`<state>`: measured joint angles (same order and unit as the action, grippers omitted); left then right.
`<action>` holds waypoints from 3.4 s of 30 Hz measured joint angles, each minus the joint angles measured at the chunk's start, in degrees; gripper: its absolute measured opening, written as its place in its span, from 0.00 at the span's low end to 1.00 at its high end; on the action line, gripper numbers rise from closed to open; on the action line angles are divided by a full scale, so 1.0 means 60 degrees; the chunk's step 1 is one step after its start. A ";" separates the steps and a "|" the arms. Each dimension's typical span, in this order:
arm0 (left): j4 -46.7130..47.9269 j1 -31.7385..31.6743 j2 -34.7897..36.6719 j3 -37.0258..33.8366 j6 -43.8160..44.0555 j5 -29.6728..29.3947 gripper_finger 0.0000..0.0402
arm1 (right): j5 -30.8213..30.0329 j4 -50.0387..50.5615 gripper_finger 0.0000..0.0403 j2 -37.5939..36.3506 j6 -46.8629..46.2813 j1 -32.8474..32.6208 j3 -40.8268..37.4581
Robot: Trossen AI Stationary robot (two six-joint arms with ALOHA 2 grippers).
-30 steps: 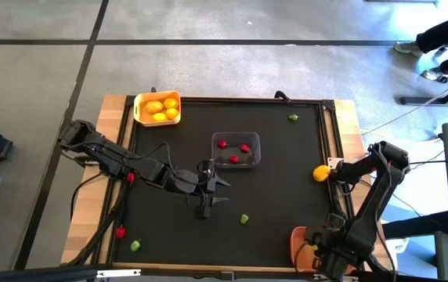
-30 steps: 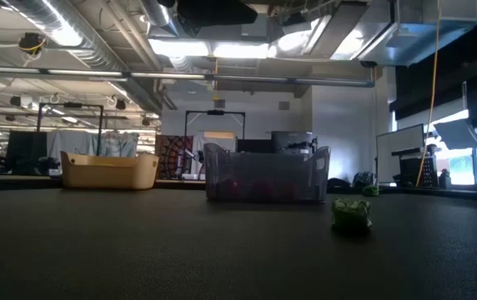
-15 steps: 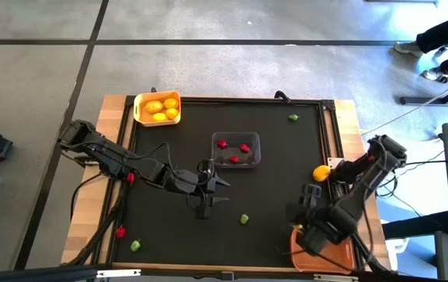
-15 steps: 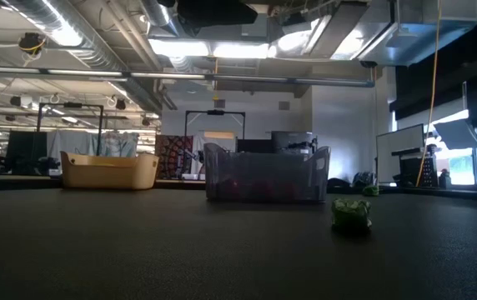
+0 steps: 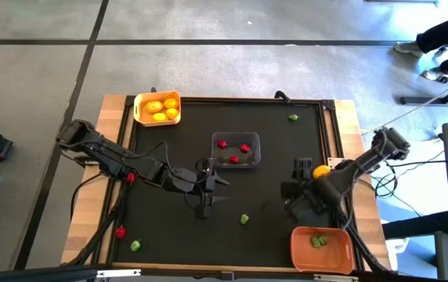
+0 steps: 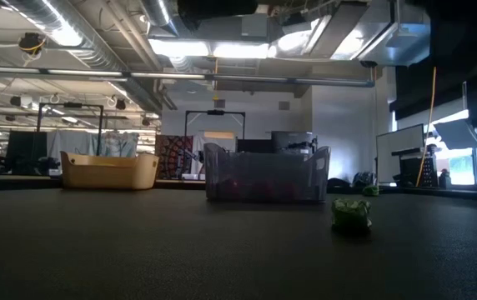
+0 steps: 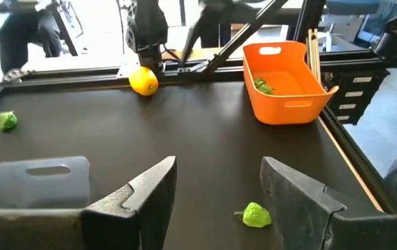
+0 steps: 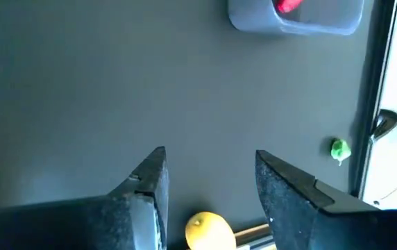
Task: Sort produce into baskets
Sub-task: Put the yellow lemon into the yellow bin
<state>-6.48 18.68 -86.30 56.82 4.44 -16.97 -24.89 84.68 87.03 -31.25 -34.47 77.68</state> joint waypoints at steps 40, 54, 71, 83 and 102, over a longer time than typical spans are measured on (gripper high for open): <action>0.0835 -0.0785 0.0223 -0.0004 0.0542 -0.0036 0.51 | 0.0827 -0.0701 0.54 -0.4044 0.0522 0.2691 -0.3841; 0.1001 -0.0785 0.0215 -0.0004 0.0789 -0.0033 0.51 | 0.1104 -0.0636 0.98 -0.4044 0.0363 0.2687 -0.3841; 0.0984 -0.0737 0.0215 -0.0004 0.0806 -0.0033 0.51 | 0.1604 -0.0169 0.90 -0.3184 0.1812 0.2687 -0.3837; 0.0986 -0.0737 0.0215 -0.0004 0.0770 -0.0033 0.51 | 0.2121 -0.0270 0.79 -0.2007 0.3029 0.2694 -0.4381; 0.0986 -0.0755 0.0215 -0.0004 0.0711 -0.0033 0.51 | 0.2695 -0.1175 0.70 -0.1701 0.2966 0.2943 -0.6250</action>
<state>-0.56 14.15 -85.01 56.80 8.71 -17.17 -8.71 77.62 76.82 -13.45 -16.81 40.18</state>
